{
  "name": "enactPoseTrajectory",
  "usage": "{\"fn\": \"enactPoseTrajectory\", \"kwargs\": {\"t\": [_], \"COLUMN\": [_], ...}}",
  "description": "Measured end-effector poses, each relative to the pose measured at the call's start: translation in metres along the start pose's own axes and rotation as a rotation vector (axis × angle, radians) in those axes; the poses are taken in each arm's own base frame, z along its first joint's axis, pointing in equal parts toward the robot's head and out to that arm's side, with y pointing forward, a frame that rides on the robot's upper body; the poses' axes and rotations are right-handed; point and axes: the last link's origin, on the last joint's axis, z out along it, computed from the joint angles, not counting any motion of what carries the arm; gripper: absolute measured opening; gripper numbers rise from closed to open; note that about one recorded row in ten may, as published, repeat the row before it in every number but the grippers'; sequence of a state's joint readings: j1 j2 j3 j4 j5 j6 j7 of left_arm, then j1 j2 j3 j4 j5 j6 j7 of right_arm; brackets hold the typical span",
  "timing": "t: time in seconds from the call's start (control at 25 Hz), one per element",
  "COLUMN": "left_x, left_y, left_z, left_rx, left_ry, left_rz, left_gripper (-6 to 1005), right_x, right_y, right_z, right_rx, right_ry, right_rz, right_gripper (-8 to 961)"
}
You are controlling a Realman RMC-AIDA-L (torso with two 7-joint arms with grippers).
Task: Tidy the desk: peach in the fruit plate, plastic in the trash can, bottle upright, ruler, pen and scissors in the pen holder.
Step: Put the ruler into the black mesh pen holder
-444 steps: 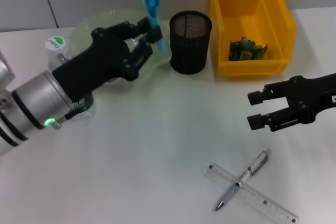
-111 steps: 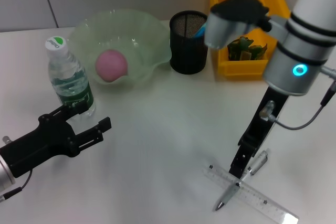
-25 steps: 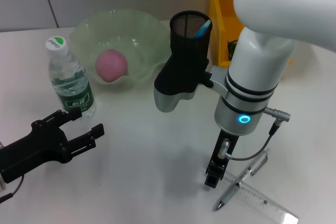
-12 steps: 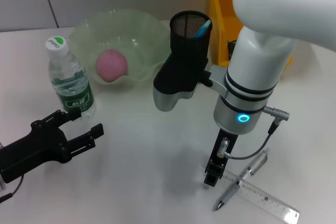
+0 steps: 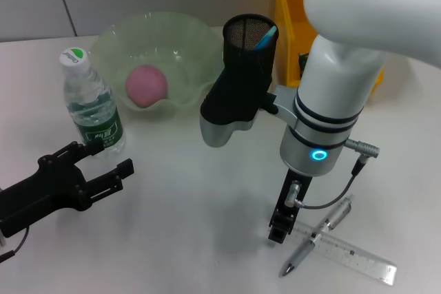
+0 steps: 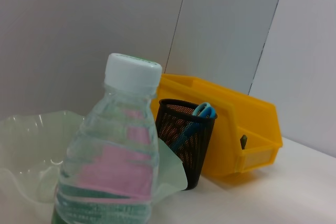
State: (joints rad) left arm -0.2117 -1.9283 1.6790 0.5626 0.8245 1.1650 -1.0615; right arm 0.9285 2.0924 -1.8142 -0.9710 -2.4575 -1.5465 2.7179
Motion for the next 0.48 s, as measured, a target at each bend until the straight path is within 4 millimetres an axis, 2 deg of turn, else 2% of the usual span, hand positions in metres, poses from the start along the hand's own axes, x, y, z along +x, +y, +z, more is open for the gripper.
{"fn": "enactPoseTrajectory", "kwargs": {"t": [0.32, 0.48], "left_x": [0.0, 0.001], "left_y": [0.0, -0.001], "left_z": [0.0, -0.001], "left_rx": [0.001, 0.003], "left_ry": [-0.001, 0.0], "left_rz": [0.001, 0.003], "left_gripper": [803, 803], "right_x": [-0.002, -0.005], "right_y": [-0.001, -0.008], "right_z": [-0.003, -0.013], "right_rx": [0.005, -0.017], "right_ry": [-0.01, -0.065], "right_rz": [-0.002, 0.021], "right_gripper": [385, 385]}}
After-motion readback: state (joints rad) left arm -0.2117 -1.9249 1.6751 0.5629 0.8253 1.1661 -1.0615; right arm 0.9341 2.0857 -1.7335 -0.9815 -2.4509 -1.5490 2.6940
